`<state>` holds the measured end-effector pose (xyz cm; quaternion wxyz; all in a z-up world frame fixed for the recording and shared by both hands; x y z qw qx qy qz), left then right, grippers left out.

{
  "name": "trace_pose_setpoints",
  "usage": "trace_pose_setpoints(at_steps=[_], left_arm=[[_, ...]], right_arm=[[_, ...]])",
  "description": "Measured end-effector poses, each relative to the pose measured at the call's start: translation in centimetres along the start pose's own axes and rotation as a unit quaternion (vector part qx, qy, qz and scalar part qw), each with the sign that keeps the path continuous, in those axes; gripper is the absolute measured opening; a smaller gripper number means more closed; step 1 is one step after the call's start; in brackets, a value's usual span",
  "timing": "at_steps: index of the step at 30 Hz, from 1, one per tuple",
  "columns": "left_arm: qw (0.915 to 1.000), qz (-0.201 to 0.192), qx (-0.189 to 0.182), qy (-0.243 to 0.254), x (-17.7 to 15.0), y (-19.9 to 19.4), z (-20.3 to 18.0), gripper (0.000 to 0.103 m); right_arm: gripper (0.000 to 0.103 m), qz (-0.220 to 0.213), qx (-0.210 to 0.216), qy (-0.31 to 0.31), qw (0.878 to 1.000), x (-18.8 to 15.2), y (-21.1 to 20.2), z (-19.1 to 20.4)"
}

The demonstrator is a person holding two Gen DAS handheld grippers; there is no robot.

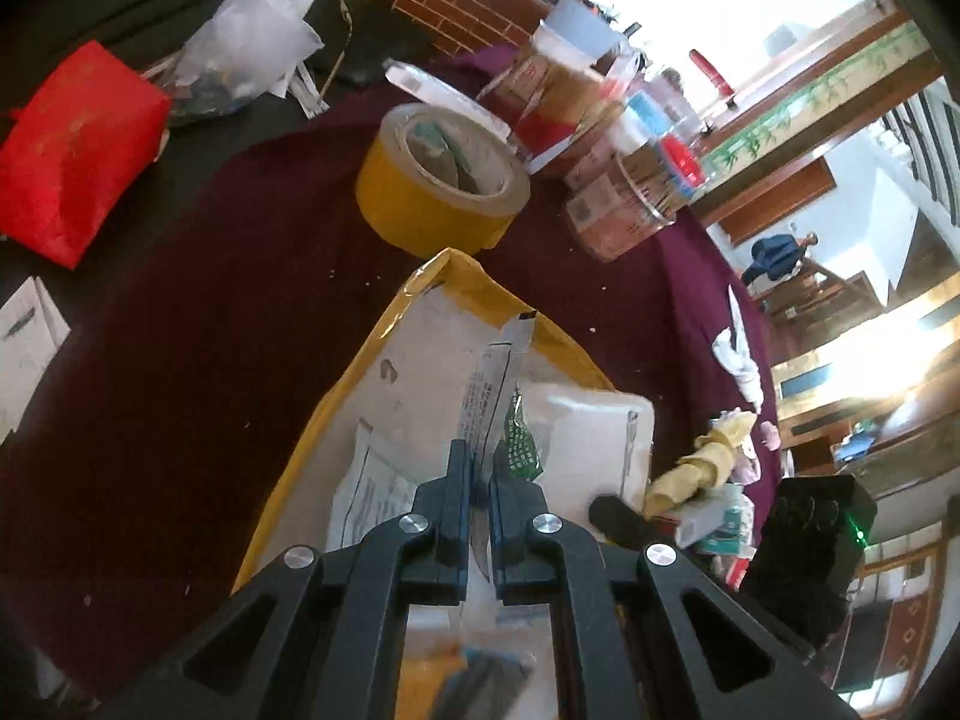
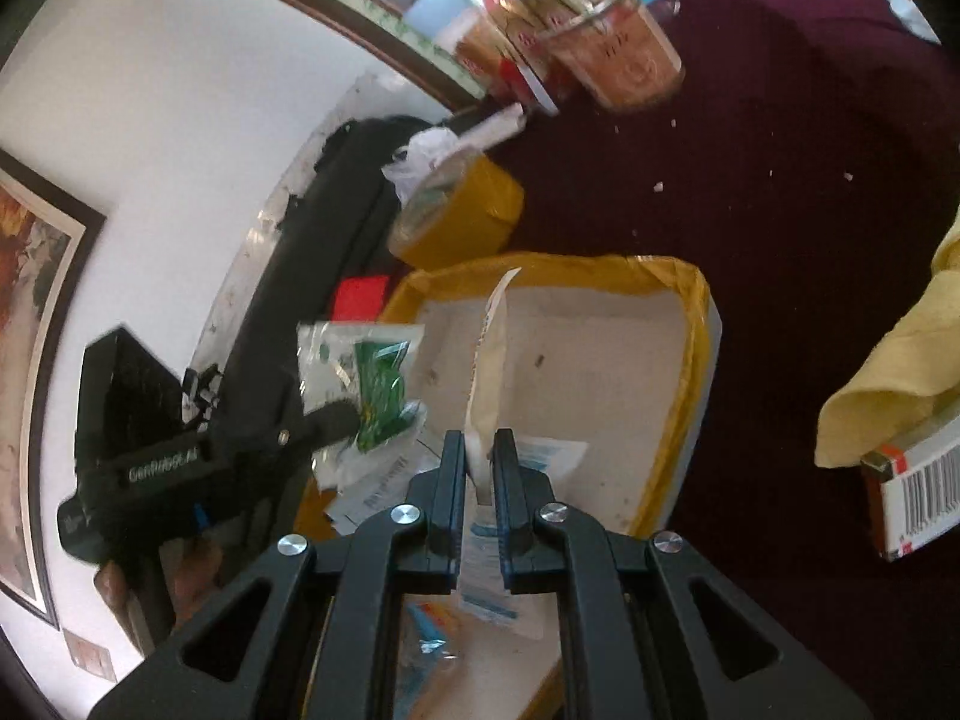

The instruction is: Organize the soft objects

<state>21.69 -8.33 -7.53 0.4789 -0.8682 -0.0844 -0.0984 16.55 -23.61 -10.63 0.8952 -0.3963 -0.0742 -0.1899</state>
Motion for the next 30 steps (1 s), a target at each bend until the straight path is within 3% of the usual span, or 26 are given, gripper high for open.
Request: trace_pose_setpoints(at_steps=[6, 8, 10, 12, 13, 16, 19, 23, 28, 30], left_arm=[[0.9994, 0.028, 0.022, 0.003, 0.8, 3.1, 0.8, 0.004], [0.9987, 0.029, 0.043, -0.002, 0.9, 3.6, 1.3, 0.005], [0.9981, 0.024, 0.057, 0.001, 0.8, 3.7, 1.6, 0.018], [0.9976, 0.020, 0.065, 0.010, 0.3, 3.2, 1.0, 0.059], [0.9973, 0.013, 0.070, 0.017, 0.1, 2.7, 0.7, 0.064], [0.9948, -0.026, 0.093, 0.033, -0.9, 0.4, -0.2, 0.065], [0.9948, -0.044, 0.083, 0.037, -3.0, -2.0, -0.9, 0.065], [0.9896, -0.087, 0.099, 0.058, -7.6, -4.9, -2.3, 0.073], [0.9827, -0.124, 0.111, 0.081, -12.8, -5.4, -5.0, 0.079], [0.9834, -0.124, 0.097, 0.091, -14.3, -4.6, -6.7, 0.079]], right_arm=[[0.013, -0.018, -0.039, -0.018, 0.999, 0.1, -0.4, -0.1], [0.022, -0.024, -0.057, -0.028, 0.998, 0.2, -0.4, 0.0], [0.031, -0.027, -0.065, -0.043, 0.997, 0.0, -0.4, 0.5], [0.045, -0.042, -0.079, -0.062, 0.994, 0.0, -0.7, 1.1], [0.045, -0.051, -0.087, -0.072, 0.992, 0.1, -0.9, 1.4], [0.045, -0.077, -0.110, -0.100, 0.986, -0.1, -1.8, 2.1], [0.045, -0.095, -0.110, -0.107, 0.984, -0.8, -3.3, 2.7], [0.051, -0.120, -0.056, -0.103, 0.986, -4.7, -8.4, 3.7], [0.055, -0.126, -0.058, -0.084, 0.987, -9.8, -13.7, 1.0], [0.057, -0.124, -0.062, -0.077, 0.987, -11.4, -15.7, -0.5]])
Point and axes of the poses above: each gripper's, at about its wrist camera, not at the fingertips, and y roughly the way its jaws point, z to its left, x to its top, the point moved 7 cm from there along y, roughly the way its jaws point, and after that the axes turned 7 degrees about z, right-handed, at the moved point
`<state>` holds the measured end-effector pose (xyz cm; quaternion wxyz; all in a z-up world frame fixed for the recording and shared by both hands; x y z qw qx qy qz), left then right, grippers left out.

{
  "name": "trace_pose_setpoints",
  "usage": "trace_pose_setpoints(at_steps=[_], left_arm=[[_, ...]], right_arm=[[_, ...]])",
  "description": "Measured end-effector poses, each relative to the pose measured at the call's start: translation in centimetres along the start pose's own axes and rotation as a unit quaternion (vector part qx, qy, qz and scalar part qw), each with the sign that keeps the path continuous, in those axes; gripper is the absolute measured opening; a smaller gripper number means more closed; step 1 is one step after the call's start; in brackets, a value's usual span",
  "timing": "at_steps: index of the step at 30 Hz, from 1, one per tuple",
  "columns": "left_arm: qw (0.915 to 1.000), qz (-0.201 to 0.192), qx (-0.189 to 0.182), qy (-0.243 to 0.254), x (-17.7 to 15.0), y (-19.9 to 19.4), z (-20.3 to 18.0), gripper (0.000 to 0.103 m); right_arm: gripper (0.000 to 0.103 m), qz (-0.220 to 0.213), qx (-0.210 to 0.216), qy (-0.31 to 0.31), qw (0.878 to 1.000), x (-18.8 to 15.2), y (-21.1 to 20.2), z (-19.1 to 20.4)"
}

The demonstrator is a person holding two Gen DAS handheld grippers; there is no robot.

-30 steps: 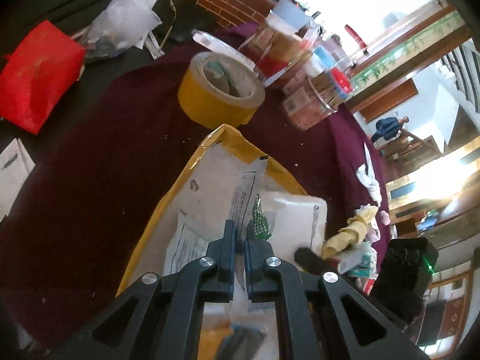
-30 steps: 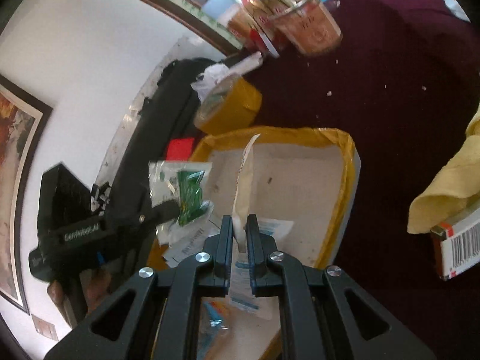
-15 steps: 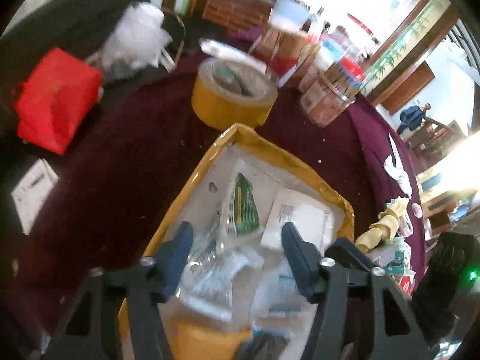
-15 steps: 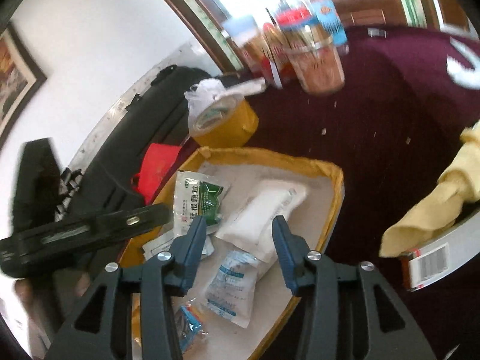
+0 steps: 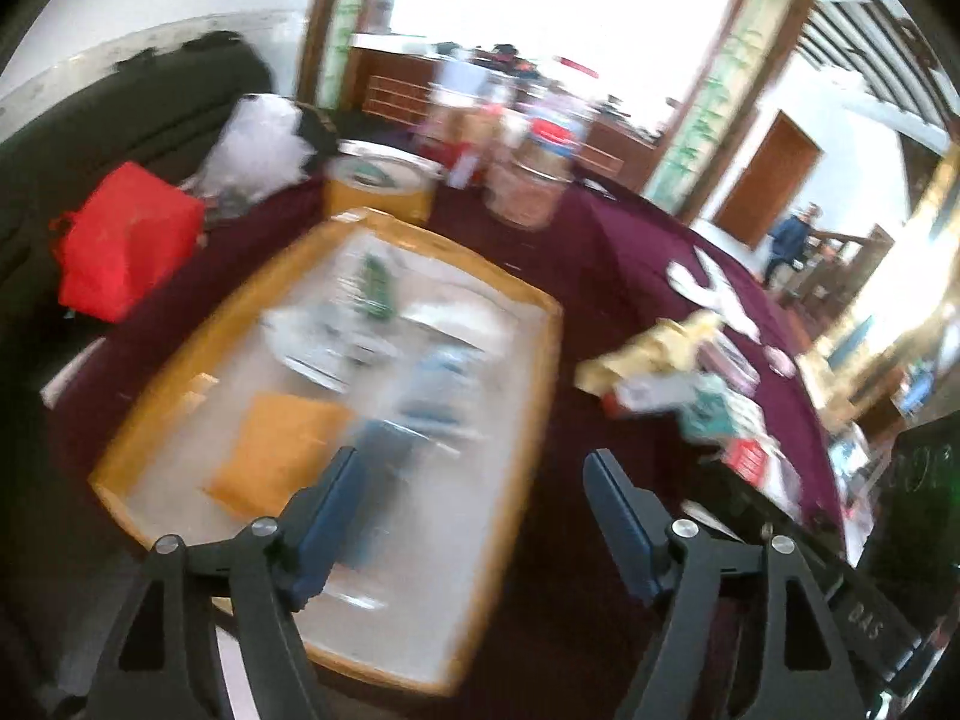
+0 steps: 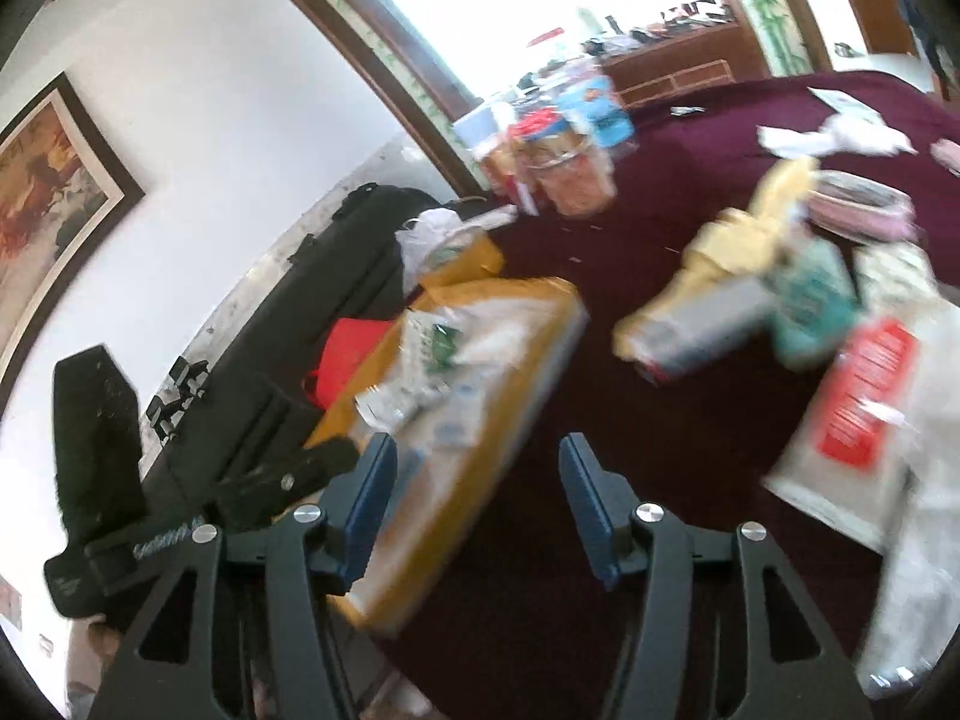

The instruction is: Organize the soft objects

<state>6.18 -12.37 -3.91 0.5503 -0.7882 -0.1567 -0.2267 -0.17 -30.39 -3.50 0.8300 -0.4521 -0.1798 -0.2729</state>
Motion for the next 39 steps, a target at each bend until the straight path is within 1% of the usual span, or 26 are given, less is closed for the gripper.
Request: trace_pose_setpoints(at_steps=[1, 2, 3, 5, 8, 11, 14, 17, 19, 21, 22, 24, 25, 26, 27, 29, 31, 33, 34, 35, 37, 38, 39], left_arm=[[0.9999, 0.001, -0.009, 0.006, -0.5, 0.2, -0.9, 0.079], [0.9998, 0.003, -0.016, 0.013, -1.0, 0.4, -1.8, 0.079], [0.9994, 0.005, -0.023, 0.024, -1.5, 0.6, -3.0, 0.079], [0.9974, 0.015, -0.040, 0.058, -2.4, 1.4, -5.6, 0.079], [0.9943, 0.042, -0.061, 0.077, -3.4, 2.6, -8.2, 0.079], [0.9906, 0.065, -0.069, 0.099, -4.0, 3.5, -10.6, 0.079], [0.9842, 0.089, -0.073, 0.134, -4.0, 5.2, -13.5, 0.079], [0.9771, 0.109, -0.074, 0.167, -3.7, 7.5, -16.7, 0.080], [0.9703, 0.123, -0.073, 0.195, -3.5, 9.4, -19.0, 0.082], [0.9642, 0.136, -0.071, 0.217, -3.3, 11.0, -20.8, 0.084], [0.9590, 0.145, -0.074, 0.232, -3.4, 12.0, -22.0, 0.086], [0.9533, 0.163, -0.068, 0.245, -3.6, 13.6, -23.6, 0.091], [0.9510, 0.162, -0.078, 0.252, -3.7, 13.9, -24.2, 0.092], [0.9478, 0.163, -0.080, 0.262, -3.8, 14.3, -24.8, 0.092], [0.9439, 0.172, -0.074, 0.272, -4.0, 14.9, -25.3, 0.091], [0.9391, 0.192, -0.088, 0.271, -4.4, 15.6, -25.7, 0.090], [0.9422, 0.205, -0.090, 0.249, -4.6, 16.0, -25.4, 0.090], [0.9403, 0.221, -0.105, 0.237, -5.0, 15.8, -25.3, 0.090], [0.9417, 0.220, -0.119, 0.225, -5.0, 15.1, -25.4, 0.090], [0.9430, 0.209, -0.129, 0.224, -4.9, 14.3, -25.5, 0.090], [0.9448, 0.194, -0.121, 0.235, -4.6, 13.7, -25.8, 0.090], [0.9453, 0.190, -0.110, 0.242, -4.6, 13.8, -25.9, 0.085], [0.9443, 0.192, -0.082, 0.254, -4.7, 14.4, -26.0, 0.067]], right_arm=[[0.059, -0.003, -0.005, 0.001, 1.000, -0.6, -1.4, -1.0], [0.064, -0.007, -0.011, 0.002, 1.000, -1.1, -2.4, -1.7], [0.066, -0.010, -0.021, 0.004, 1.000, -1.5, -3.2, -2.6], [0.066, -0.015, -0.050, 0.016, 0.999, -2.2, -4.9, -5.0], [0.067, -0.020, -0.088, 0.043, 0.995, -2.9, -6.6, -8.5], [0.067, -0.018, -0.126, 0.068, 0.990, -3.7, -7.1, -11.1], [0.067, -0.007, -0.150, 0.068, 0.986, -4.9, -7.1, -12.1], [0.067, 0.008, -0.185, 0.072, 0.980, -6.3, -6.6, -13.1], [0.067, 0.014, -0.191, 0.071, 0.979, -7.1, -6.4, -13.6], [0.067, 0.009, -0.198, 0.058, 0.978, -7.3, -6.4, -13.4], [0.067, 0.009, -0.199, 0.058, 0.978, -7.3, -6.5, -13.4], [0.069, 0.006, -0.196, 0.062, 0.979, -7.2, -6.5, -13.5], [0.069, 0.004, -0.194, 0.065, 0.979, -7.3, -6.6, -13.5], [0.071, 0.003, -0.192, 0.064, 0.979, -7.3, -6.6, -13.5], [0.073, 0.004, -0.192, 0.059, 0.980, -7.3, -6.5, -13.4], [0.074, 0.008, -0.199, 0.047, 0.979, -7.5, -6.4, -13.1], [0.075, 0.009, -0.208, 0.033, 0.977, -7.7, -6.3, -12.8], [0.077, 0.009, -0.217, 0.020, 0.976, -7.8, -6.1, -12.6], [0.077, 0.008, -0.220, 0.021, 0.975, -7.8, -6.1, -12.5], [0.078, 0.007, -0.221, 0.023, 0.975, -7.8, -6.0, -12.4], [0.079, 0.008, -0.220, 0.028, 0.975, -7.8, -6.1, -12.3], [0.079, 0.009, -0.219, 0.031, 0.975, -7.8, -6.2, -12.2], [0.079, 0.010, -0.217, 0.030, 0.976, -7.8, -6.4, -12.1]])
Point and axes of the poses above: each gripper's, at about its wrist camera, not at the fingertips, and y roughly the way its jaws point, z to its left, x to its top, the point moved 7 cm from there along y, roughly the way its jaws point, and after that the axes turned 7 degrees about z, right-handed, at the moved point
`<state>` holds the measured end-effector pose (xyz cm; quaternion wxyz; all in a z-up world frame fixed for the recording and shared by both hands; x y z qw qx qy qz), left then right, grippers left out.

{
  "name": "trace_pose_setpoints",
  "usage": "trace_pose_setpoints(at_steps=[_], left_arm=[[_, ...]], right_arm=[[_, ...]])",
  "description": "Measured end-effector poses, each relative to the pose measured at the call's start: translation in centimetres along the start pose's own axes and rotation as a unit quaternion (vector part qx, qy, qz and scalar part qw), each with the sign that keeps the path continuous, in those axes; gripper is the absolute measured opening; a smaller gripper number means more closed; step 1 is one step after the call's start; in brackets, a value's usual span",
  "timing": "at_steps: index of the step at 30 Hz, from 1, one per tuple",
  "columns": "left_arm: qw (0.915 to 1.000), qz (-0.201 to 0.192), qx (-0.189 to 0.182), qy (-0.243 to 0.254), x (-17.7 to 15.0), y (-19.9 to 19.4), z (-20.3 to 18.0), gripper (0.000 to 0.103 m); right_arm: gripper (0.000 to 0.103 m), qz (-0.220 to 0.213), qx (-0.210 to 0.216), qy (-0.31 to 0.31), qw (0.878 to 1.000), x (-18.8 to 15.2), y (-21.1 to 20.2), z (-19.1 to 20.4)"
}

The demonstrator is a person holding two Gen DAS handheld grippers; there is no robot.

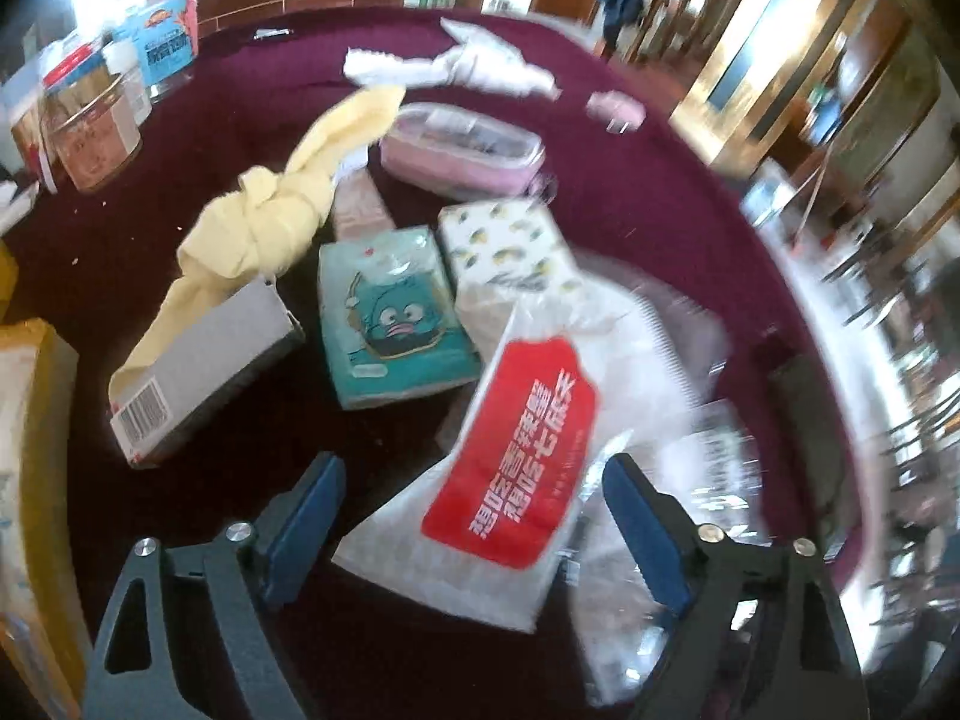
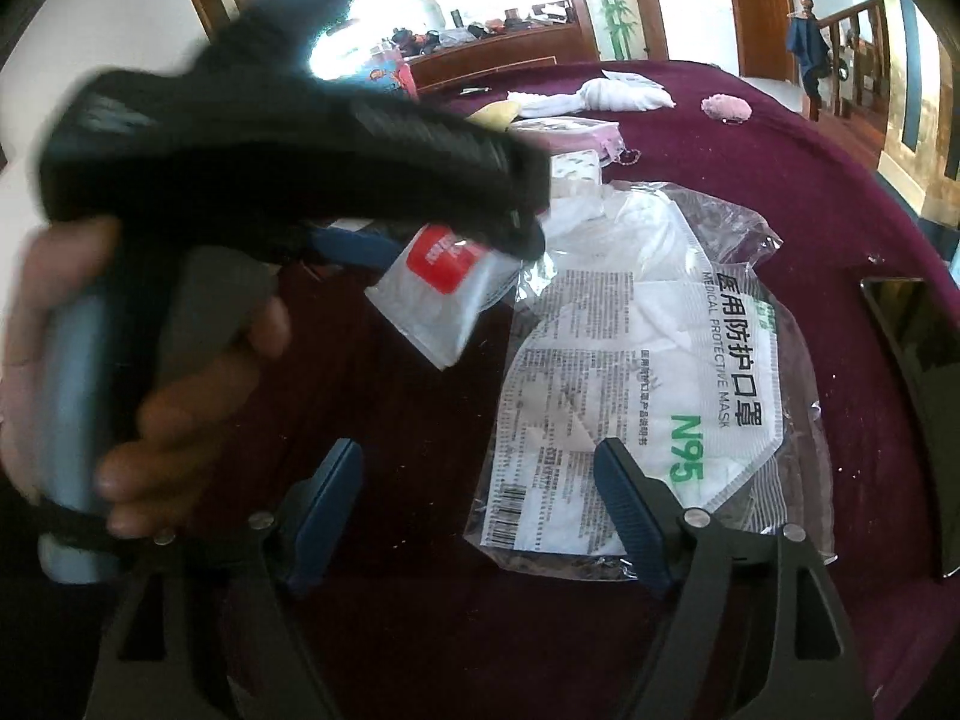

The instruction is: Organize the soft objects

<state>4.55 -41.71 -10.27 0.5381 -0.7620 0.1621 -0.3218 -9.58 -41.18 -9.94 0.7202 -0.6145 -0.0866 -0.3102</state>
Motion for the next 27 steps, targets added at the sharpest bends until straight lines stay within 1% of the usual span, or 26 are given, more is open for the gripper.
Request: trace_pose_setpoints(at_steps=[1, 2, 3, 5, 6, 8, 10, 11, 12, 13, 15, 17, 19, 20, 21, 22, 23, 24, 25, 27], left_arm=[[0.9998, 0.009, 0.014, 0.005, 0.1, 0.5, 0.1, 0.061], [0.9996, 0.014, 0.022, 0.008, 0.3, 1.0, 0.2, 0.051], [0.9994, 0.020, 0.025, 0.010, 0.3, 1.6, 0.6, 0.048], [0.9995, 0.028, 0.009, -0.012, -0.3, 1.7, 1.6, 0.045], [0.9993, 0.017, -0.016, -0.030, -0.8, 0.7, 2.2, 0.045], [0.9983, -0.004, -0.045, -0.037, -2.2, -1.5, 2.6, 0.045], [0.9969, -0.028, -0.060, -0.041, -3.8, -3.7, 3.1, 0.045], [0.9961, -0.036, -0.065, -0.047, -4.5, -4.7, 3.6, 0.045], [0.9945, -0.045, -0.074, -0.059, -5.5, -5.9, 4.1, 0.045], [0.9916, -0.054, -0.094, -0.072, -6.7, -7.2, 4.9, 0.045], [0.9864, -0.066, -0.115, -0.097, -8.3, -8.7, 6.3, 0.045], [0.9814, -0.075, -0.127, -0.123, -9.6, -9.5, 7.6, 0.045], [0.9765, -0.078, -0.136, -0.148, -11.0, -10.1, 9.1, 0.045], [0.9753, -0.080, -0.138, -0.153, -11.4, -10.3, 9.5, 0.045], [0.9745, -0.081, -0.140, -0.156, -11.8, -10.5, 9.9, 0.045], [0.9741, -0.083, -0.140, -0.157, -12.1, -10.8, 10.2, 0.045], [0.9733, -0.087, -0.139, -0.161, -12.3, -11.1, 10.5, 0.045], [0.9717, -0.091, -0.142, -0.165, -12.5, -11.3, 10.7, 0.045], [0.9708, -0.095, -0.145, -0.166, -12.6, -11.6, 10.8, 0.045], [0.9697, -0.103, -0.143, -0.169, -12.7, -12.0, 11.2, 0.045]], right_arm=[[0.079, -0.002, 0.001, -0.002, 1.000, 0.1, -0.3, 0.0], [0.079, -0.010, -0.004, -0.003, 1.000, 0.6, -0.8, -0.3], [0.079, -0.022, -0.011, -0.003, 1.000, 0.8, -1.7, -0.5], [0.079, -0.037, -0.025, 0.000, 0.999, 1.4, -2.9, -1.3], [0.082, -0.040, -0.036, 0.004, 0.999, 1.8, -3.3, -1.8], [0.084, -0.044, -0.067, 0.022, 0.997, 2.7, -3.4, -3.3], [0.084, -0.036, -0.098, 0.050, 0.993, 3.3, -2.8, -4.8], [0.085, -0.031, -0.106, 0.063, 0.992, 3.7, -2.2, -5.6], [0.087, -0.021, -0.111, 0.072, 0.991, 3.9, -1.4, -6.1], [0.087, -0.003, -0.110, 0.078, 0.991, 4.0, -0.3, -6.4], [0.088, 0.021, -0.099, 0.079, 0.992, 3.7, 1.2, -5.9], [0.093, 0.023, -0.104, 0.067, 0.992, 3.4, 1.7, -4.8], [0.097, 0.033, -0.088, 0.053, 0.994, 3.3, 2.4, -3.1], [0.098, 0.039, -0.094, 0.036, 0.994, 3.2, 2.8, -2.2], [0.099, 0.045, -0.115, 0.017, 0.992, 3.0, 3.3, -1.6], [0.100, 0.049, -0.145, -0.004, 0.988, 2.8, 3.8, -1.0], [0.101, 0.051, -0.163, -0.017, 0.985, 2.7, 4.2, -0.8], [0.101, 0.050, -0.168, -0.019, 0.984, 2.6, 4.2, -0.7], [0.101, 0.054, -0.161, -0.010, 0.985, 2.6, 4.1, -0.8], [0.099, 0.048, -0.130, 0.008, 0.990, 3.0, 3.0, -1.2]])
Point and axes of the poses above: each gripper's, at about its wrist camera, not at the fingertips, and y roughly the way its jaws point, z to its left, x to its top, the point moved 7 cm from there along y, roughly the way its jaws point, and after that the axes turned 7 degrees about z, right-handed, at the moved point
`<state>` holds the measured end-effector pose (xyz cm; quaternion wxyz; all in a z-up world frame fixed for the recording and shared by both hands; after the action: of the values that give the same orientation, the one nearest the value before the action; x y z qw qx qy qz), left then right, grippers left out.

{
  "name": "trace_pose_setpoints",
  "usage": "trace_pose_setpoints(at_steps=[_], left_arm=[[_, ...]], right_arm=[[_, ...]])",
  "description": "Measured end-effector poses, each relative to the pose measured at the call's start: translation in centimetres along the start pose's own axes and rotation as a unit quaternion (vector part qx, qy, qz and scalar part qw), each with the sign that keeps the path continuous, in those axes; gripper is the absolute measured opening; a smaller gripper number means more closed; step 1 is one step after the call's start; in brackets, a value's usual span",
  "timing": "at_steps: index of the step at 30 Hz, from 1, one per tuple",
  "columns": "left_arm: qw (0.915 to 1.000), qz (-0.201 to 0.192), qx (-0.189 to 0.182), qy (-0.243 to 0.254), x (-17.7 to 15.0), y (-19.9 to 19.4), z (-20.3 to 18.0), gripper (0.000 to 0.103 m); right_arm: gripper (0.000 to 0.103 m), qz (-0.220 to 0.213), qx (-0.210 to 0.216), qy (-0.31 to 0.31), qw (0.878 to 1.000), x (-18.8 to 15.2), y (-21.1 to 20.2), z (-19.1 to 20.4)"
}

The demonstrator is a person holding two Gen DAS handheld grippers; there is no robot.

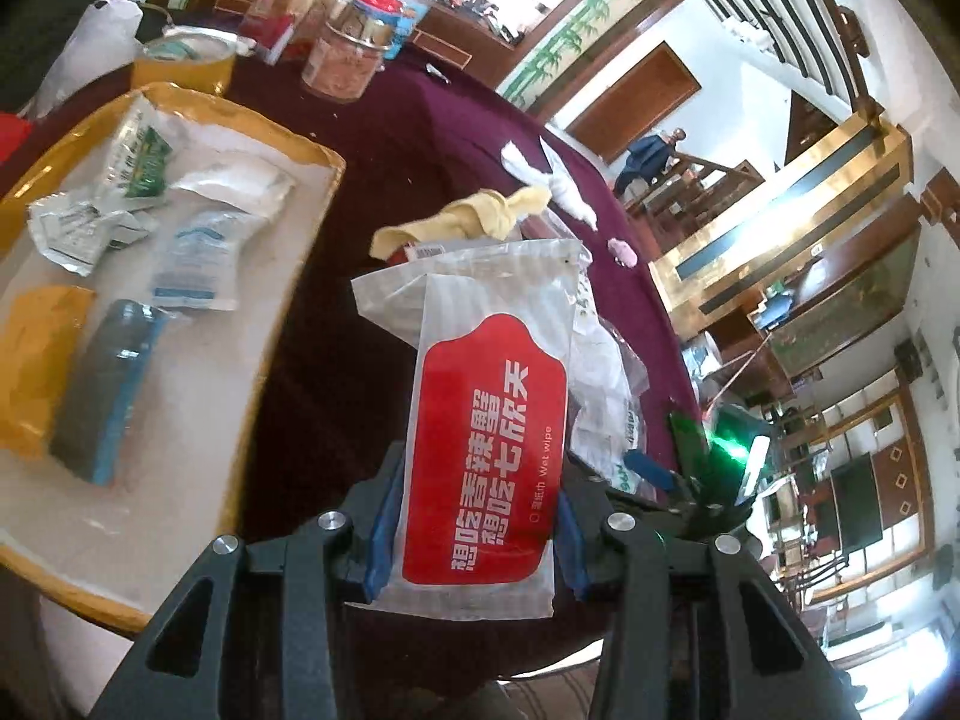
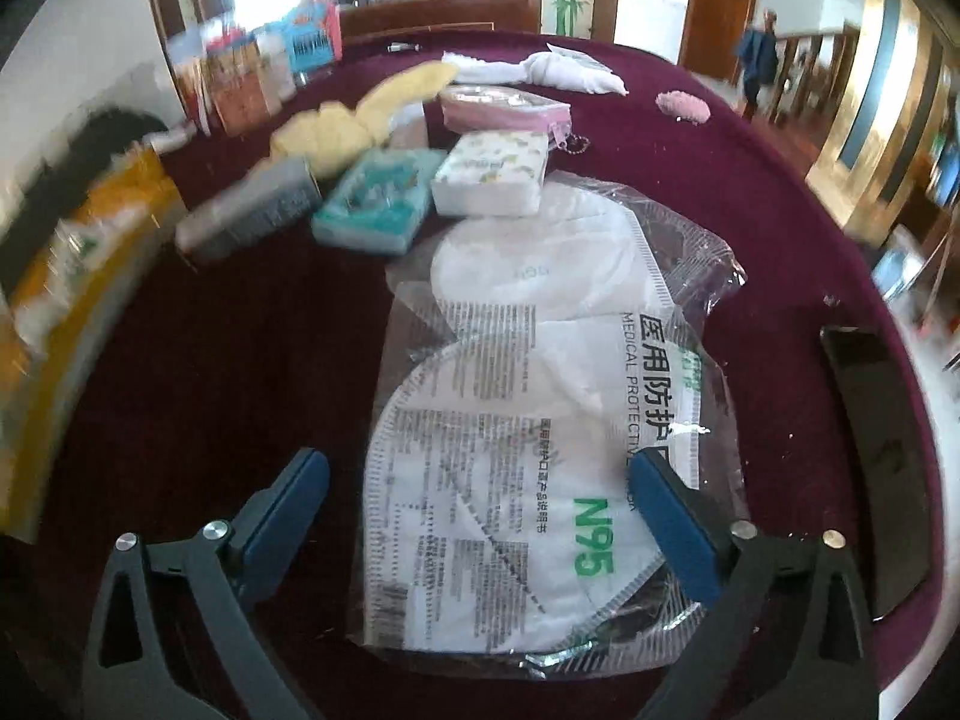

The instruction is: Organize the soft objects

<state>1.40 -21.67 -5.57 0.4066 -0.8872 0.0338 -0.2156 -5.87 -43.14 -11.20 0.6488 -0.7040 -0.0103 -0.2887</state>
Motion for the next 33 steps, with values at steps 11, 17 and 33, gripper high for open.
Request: trace_pose_setpoints(at_steps=[11, 17, 33], left_arm=[[0.9997, -0.003, -0.024, 0.006, -0.2, -0.9, 0.1, 0.045], [0.9996, -0.003, -0.028, 0.005, -0.1, -1.0, 0.0, 0.045], [0.9995, 0.002, -0.032, 0.003, 0.1, -1.4, -0.1, 0.045]], right_arm=[[0.100, 0.025, 0.018, 0.010, 0.999, 3.0, 1.6, -6.3], [0.065, 0.011, -0.008, -0.035, 0.999, 2.5, 1.2, -3.3], [0.003, -0.097, 0.169, -0.003, 0.981, 3.2, -10.2, 2.1]])
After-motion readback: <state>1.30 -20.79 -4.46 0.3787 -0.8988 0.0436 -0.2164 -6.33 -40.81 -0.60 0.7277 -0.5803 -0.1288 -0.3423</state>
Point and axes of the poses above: each gripper's, at about its wrist camera, not at the fingertips, and y roughly the way its jaws point, z to its left, x to its top, the point moved 7 cm from there along y, roughly the way its jaws point, and after that the axes turned 7 degrees about z, right-handed, at the moved point
